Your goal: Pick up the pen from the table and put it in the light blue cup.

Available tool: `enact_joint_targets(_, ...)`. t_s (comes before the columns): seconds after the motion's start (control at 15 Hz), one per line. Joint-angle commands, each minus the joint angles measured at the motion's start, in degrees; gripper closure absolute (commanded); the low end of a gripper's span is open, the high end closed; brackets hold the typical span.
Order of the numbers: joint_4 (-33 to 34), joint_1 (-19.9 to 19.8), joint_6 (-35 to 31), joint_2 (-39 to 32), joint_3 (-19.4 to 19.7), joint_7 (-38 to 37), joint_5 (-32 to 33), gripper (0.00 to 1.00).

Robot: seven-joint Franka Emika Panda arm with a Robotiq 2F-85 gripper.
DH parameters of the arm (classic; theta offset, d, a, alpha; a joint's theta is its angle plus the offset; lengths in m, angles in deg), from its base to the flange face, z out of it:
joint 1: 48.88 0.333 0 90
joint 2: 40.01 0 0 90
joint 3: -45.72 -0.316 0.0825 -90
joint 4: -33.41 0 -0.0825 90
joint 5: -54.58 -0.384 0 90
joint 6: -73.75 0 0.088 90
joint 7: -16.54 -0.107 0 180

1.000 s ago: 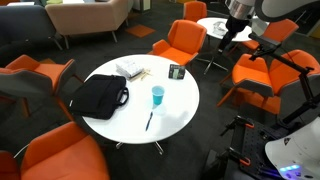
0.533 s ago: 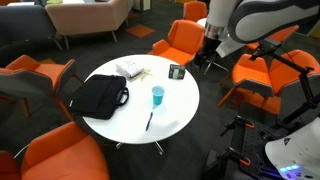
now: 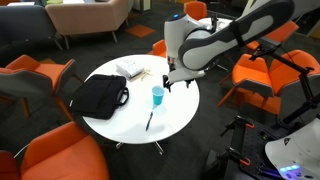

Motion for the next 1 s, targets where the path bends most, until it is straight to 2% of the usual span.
enact_joint_targets(0.0, 7.4, 3.5, -4.0, -9.4, 2.7, -8.2, -5.4, 0.00)
enact_joint_targets(0.2, 13.1, 6.0, -9.3, -17.7, 4.2, -9.9, -7.1, 0.00)
enact_joint_targets(0.4, 18.7, 8.0, -11.4, -24.7, 6.0, -10.9, -8.7, 0.00)
enact_joint_targets(0.93, 30.5, 9.8, -9.0, -37.6, 7.5, -13.0, -12.4, 0.00)
